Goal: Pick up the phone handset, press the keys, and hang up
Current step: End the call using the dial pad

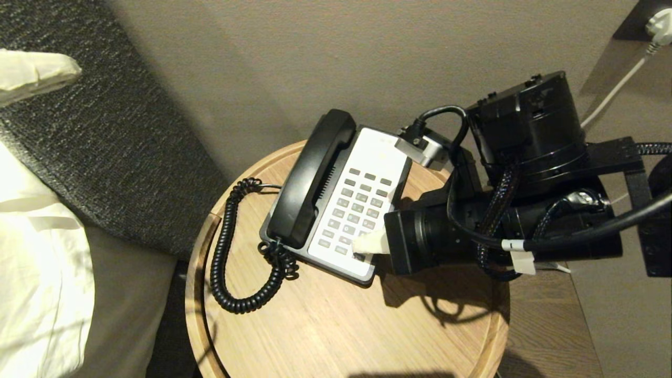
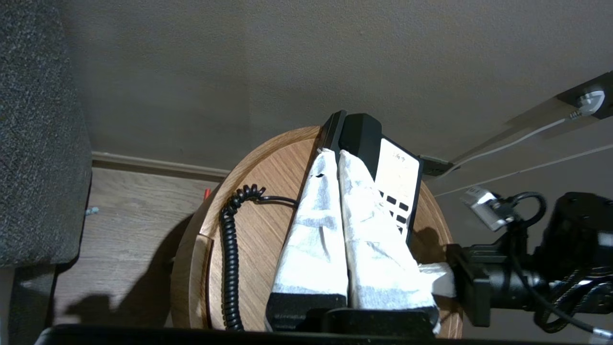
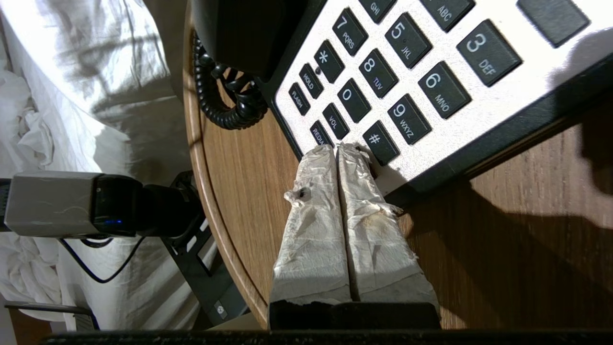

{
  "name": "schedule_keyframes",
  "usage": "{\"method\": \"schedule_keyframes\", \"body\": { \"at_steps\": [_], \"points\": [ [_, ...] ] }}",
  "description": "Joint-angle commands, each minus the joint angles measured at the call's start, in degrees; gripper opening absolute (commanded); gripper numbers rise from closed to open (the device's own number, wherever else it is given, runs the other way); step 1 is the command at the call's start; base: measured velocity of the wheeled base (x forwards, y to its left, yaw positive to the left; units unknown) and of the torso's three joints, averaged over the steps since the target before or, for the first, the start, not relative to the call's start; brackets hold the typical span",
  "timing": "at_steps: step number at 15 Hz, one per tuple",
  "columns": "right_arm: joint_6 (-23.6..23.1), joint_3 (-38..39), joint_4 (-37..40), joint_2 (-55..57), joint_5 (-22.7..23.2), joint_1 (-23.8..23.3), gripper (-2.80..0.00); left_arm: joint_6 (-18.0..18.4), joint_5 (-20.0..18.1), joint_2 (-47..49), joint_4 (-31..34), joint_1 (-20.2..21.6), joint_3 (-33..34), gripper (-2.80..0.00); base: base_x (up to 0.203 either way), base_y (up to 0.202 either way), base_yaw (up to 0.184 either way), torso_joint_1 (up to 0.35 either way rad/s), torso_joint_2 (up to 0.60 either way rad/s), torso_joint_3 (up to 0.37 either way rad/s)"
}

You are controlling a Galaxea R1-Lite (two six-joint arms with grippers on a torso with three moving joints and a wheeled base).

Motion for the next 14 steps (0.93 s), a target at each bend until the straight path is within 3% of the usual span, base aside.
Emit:
{"method": "schedule_keyframes", "body": {
  "at_steps": [1, 14],
  "points": [
    [0.16, 0.01, 0.07, -1.03, 0.28, 0.06, -2.80, -0.15, 0.13, -0.16, 0.03, 0.15, 0.41, -2.80, 0.000, 0.000, 0.000, 0.000, 0.00, 0.000],
    [0.08, 2.03, 0.07, 0.01, 0.37, 0.06, -2.80, -0.15, 0.04, -0.87, -0.05, 0.25, 1.74, -2.80, 0.000, 0.000, 0.000, 0.000, 0.00, 0.000]
  ]
}}
